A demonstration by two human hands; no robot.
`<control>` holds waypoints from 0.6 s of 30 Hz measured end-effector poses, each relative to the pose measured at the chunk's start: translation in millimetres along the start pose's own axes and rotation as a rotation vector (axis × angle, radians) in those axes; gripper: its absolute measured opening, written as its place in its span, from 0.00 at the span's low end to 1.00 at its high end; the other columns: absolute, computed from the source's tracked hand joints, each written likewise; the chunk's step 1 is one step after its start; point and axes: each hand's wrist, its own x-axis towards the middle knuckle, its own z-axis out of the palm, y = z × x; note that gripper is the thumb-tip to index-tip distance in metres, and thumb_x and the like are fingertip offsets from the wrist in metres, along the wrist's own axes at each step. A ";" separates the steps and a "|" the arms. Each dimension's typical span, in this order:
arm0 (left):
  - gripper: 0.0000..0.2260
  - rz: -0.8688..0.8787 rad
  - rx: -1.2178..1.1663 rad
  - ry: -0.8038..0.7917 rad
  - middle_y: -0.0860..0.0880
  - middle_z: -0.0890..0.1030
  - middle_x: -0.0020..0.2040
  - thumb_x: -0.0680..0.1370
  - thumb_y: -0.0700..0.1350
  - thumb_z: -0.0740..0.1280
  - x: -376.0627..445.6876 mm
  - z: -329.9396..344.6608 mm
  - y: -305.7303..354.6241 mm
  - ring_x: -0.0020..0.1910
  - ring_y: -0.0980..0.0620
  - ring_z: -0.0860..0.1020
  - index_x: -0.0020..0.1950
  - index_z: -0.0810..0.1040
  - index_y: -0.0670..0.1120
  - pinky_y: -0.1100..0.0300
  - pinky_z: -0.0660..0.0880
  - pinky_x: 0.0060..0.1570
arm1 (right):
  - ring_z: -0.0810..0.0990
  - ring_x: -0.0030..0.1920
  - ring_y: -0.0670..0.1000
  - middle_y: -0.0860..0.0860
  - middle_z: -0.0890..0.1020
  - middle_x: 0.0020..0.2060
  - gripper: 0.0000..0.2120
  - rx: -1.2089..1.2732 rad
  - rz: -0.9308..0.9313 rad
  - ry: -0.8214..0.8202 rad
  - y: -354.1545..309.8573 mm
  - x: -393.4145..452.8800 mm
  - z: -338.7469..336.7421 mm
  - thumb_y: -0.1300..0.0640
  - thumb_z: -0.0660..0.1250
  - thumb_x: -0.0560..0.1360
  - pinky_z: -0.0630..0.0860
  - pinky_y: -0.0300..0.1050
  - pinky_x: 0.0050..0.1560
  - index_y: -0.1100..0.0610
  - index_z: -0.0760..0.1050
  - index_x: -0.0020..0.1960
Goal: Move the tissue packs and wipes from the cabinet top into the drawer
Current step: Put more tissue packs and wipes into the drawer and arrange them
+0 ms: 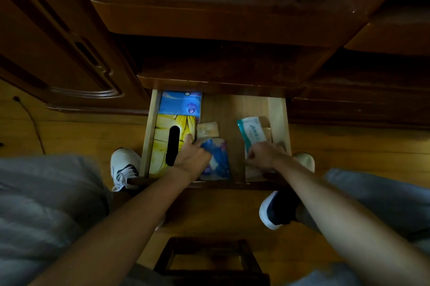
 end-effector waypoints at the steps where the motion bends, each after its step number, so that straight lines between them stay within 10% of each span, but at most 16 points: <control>1: 0.07 0.025 -0.042 0.033 0.49 0.82 0.54 0.79 0.47 0.64 -0.5 -1.1 -3.2 0.60 0.47 0.74 0.54 0.81 0.51 0.47 0.64 0.63 | 0.80 0.57 0.50 0.51 0.82 0.58 0.08 -0.002 -0.024 0.124 -1.6 5.3 -4.6 0.46 0.69 0.78 0.75 0.47 0.49 0.49 0.80 0.53; 3: 0.07 0.075 -0.102 0.114 0.50 0.82 0.53 0.80 0.51 0.65 -3.0 -2.8 -9.2 0.59 0.48 0.76 0.54 0.79 0.52 0.49 0.65 0.61 | 0.76 0.62 0.52 0.52 0.76 0.66 0.15 -0.097 -0.067 0.320 -4.6 19.6 -15.4 0.48 0.70 0.77 0.77 0.50 0.54 0.47 0.75 0.62; 6: 0.11 0.090 -0.206 0.227 0.51 0.82 0.54 0.79 0.55 0.65 -11.6 -3.9 -14.0 0.59 0.50 0.77 0.56 0.79 0.51 0.51 0.67 0.61 | 0.60 0.77 0.60 0.52 0.55 0.81 0.41 -0.180 -0.020 0.175 -0.5 29.2 -14.2 0.54 0.72 0.76 0.69 0.61 0.71 0.50 0.54 0.82; 18: 0.08 -0.138 -0.576 0.439 0.52 0.82 0.49 0.81 0.54 0.64 9.3 -39.1 -1.6 0.45 0.53 0.81 0.53 0.78 0.51 0.62 0.69 0.32 | 0.69 0.73 0.62 0.61 0.68 0.74 0.25 -0.287 0.144 0.086 -2.6 -6.8 11.2 0.57 0.61 0.83 0.72 0.57 0.66 0.59 0.61 0.78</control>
